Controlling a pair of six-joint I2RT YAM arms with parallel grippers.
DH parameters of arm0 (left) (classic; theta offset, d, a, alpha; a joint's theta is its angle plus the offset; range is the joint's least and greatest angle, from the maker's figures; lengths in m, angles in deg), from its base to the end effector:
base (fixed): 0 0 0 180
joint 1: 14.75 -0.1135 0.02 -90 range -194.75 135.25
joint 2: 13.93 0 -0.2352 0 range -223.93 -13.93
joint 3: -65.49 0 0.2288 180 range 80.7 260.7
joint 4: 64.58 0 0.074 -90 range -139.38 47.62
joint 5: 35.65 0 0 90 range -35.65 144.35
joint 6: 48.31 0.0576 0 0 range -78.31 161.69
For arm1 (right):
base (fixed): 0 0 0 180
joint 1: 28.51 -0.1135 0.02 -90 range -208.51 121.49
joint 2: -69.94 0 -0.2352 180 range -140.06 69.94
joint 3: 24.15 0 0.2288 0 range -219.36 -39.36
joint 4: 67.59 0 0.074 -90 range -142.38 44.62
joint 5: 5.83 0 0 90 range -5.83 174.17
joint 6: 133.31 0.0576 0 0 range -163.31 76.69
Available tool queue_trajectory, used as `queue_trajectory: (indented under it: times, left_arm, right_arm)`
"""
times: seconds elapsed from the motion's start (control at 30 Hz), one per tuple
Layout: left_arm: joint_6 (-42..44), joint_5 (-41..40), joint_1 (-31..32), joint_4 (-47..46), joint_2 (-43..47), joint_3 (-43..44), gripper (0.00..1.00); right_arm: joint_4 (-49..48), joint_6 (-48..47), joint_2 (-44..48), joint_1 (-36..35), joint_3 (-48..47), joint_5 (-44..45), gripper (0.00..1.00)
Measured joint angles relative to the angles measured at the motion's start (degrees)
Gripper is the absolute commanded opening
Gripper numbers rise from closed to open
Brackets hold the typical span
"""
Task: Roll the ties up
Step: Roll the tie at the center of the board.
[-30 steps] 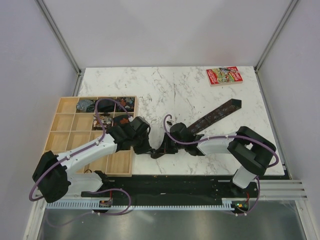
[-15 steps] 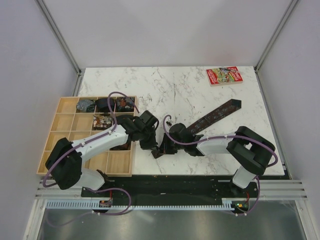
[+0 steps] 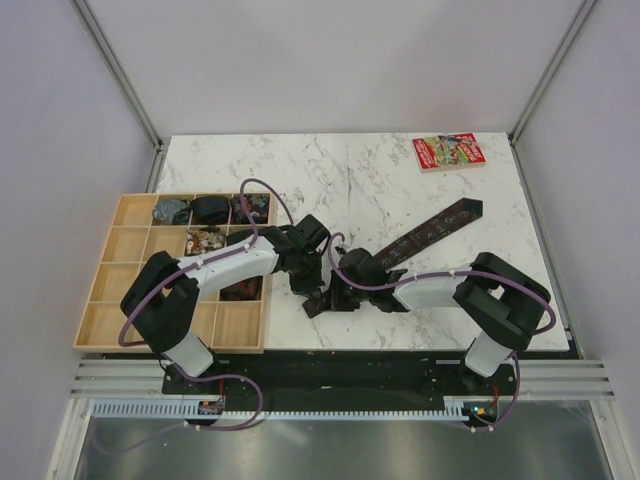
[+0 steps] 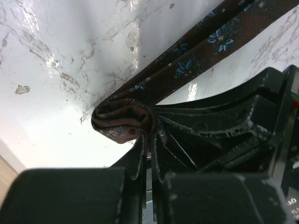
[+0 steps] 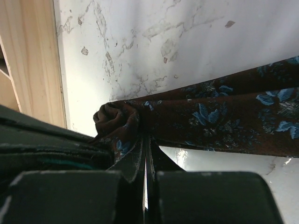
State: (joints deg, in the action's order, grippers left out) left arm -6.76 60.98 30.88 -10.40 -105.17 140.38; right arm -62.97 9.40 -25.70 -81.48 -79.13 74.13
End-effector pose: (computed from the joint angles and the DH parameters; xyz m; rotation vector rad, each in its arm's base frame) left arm 0.1969 -0.2108 0.1605 -0.0434 2.9545 -0.4876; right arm 0.1779 0.2525 0.1056 -0.1008 2.6254 1.0001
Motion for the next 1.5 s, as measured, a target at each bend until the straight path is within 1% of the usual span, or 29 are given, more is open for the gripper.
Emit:
queue_trajectory:
  times: [0.13,0.33,0.4,0.43,0.47,0.53,0.67,0.87,1.0,1.2,1.33,1.5]
  left_arm:
    - [0.6,0.7,-0.5,0.2,-2.3,1.2,0.03]
    - [1.0,1.0,-0.6,0.1,-4.5,2.5,0.10]
    - [1.1,1.0,-0.6,0.0,-4.8,2.8,0.23]
    - [1.3,1.0,-0.6,0.0,-4.8,2.9,0.28]
    - [1.4,1.0,-0.6,0.0,-4.8,3.1,0.36]
    - [1.6,1.0,-0.6,-0.2,-4.8,3.6,0.43]
    - [1.6,0.9,-0.6,-0.3,-4.8,4.5,0.49]
    - [1.6,1.0,-0.6,-0.4,-4.8,5.4,0.54]
    - [1.6,1.0,-0.6,-0.4,-4.5,5.4,0.58]
    - [1.7,0.6,-1.4,-0.4,-2.7,5.4,0.61]
    - [2.3,0.4,-2.9,-0.2,-0.4,5.4,0.64]
    - [3.6,0.5,-6.4,0.0,3.7,5.2,0.64]
  right_arm:
    - [1.7,-0.7,0.8,0.3,0.0,0.4,0.00]
    - [7.0,-2.7,5.2,0.6,0.6,1.8,0.02]
    - [9.0,-3.3,8.2,0.6,1.1,2.4,0.02]
    - [9.5,-3.5,9.1,0.6,1.2,2.5,0.02]
    - [10.1,-3.8,10.5,0.6,1.4,2.6,0.02]
    - [11.6,-4.5,13.3,0.6,1.7,2.9,0.03]
    - [13.0,-5.8,17.7,0.6,1.9,2.9,0.05]
    - [14.4,-7.4,19.9,0.6,1.1,2.3,0.04]
    - [15.2,-7.8,19.4,0.6,-0.8,1.8,0.04]
    - [15.4,-8.0,17.2,0.6,-3.6,0.6,0.03]
    - [15.2,-8.0,15.8,0.6,-4.8,0.2,0.02]
    - [14.5,-8.0,13.9,0.6,-6.0,-0.3,0.02]
